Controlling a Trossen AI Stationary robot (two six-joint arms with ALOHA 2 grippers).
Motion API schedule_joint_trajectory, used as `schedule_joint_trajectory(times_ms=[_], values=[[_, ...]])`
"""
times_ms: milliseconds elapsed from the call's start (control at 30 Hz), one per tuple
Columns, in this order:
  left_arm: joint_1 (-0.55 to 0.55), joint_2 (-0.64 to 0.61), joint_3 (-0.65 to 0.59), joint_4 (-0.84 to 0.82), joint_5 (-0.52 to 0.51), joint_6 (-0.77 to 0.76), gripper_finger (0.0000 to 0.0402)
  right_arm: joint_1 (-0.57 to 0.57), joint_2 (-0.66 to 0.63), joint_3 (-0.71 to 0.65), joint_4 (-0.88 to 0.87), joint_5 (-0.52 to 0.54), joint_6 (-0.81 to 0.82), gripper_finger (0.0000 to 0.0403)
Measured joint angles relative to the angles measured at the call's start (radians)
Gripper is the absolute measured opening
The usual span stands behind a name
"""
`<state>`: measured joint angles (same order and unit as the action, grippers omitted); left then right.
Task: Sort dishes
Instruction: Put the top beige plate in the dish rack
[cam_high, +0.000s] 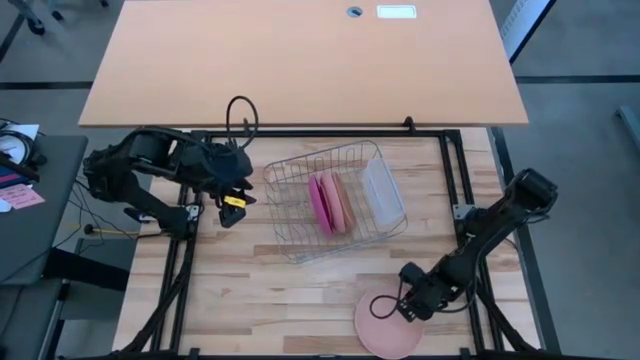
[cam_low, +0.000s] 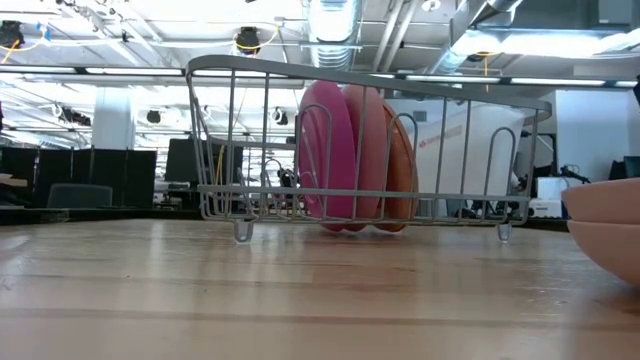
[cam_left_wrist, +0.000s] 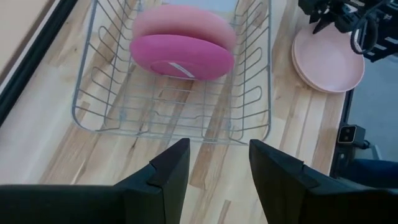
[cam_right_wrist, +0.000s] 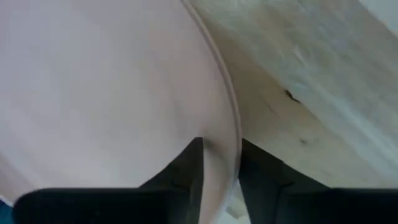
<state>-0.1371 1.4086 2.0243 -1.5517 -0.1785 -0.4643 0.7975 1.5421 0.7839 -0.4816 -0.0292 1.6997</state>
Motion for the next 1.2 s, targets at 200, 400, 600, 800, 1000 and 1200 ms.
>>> schedule_joint_trajectory(times_ms=[200, 400, 600, 800, 1000, 1200], values=[[0.001, 0.000, 0.000, 0.002, -0.017, -0.020, 0.0162, -0.002, -0.002, 0.054, -0.101, 0.000, -0.006, 0.0041], [0.001, 0.000, 0.000, 0.002, -0.036, -0.038, 0.0162, -0.001, -0.002, 0.080, -0.113, -0.002, -0.014, 0.0014], [0.001, 0.000, 0.000, 0.002, -0.037, -0.060, 0.0162, -0.001, -0.002, 0.083, -0.121, -0.002, -0.007, 0.0071], [0.001, 0.000, -0.001, 0.002, -0.042, -0.053, 0.0162, -0.008, 0.000, 0.083, -0.128, -0.003, -0.025, 0.0106], [0.013, 0.000, -0.001, 0.002, -0.050, -0.026, 0.0162, -0.015, 0.002, 0.083, -0.141, -0.004, -0.030, 0.0075], [0.031, 0.000, -0.001, 0.002, -0.049, -0.011, 0.0162, -0.015, 0.002, 0.083, -0.157, -0.005, -0.049, 0.0049]])
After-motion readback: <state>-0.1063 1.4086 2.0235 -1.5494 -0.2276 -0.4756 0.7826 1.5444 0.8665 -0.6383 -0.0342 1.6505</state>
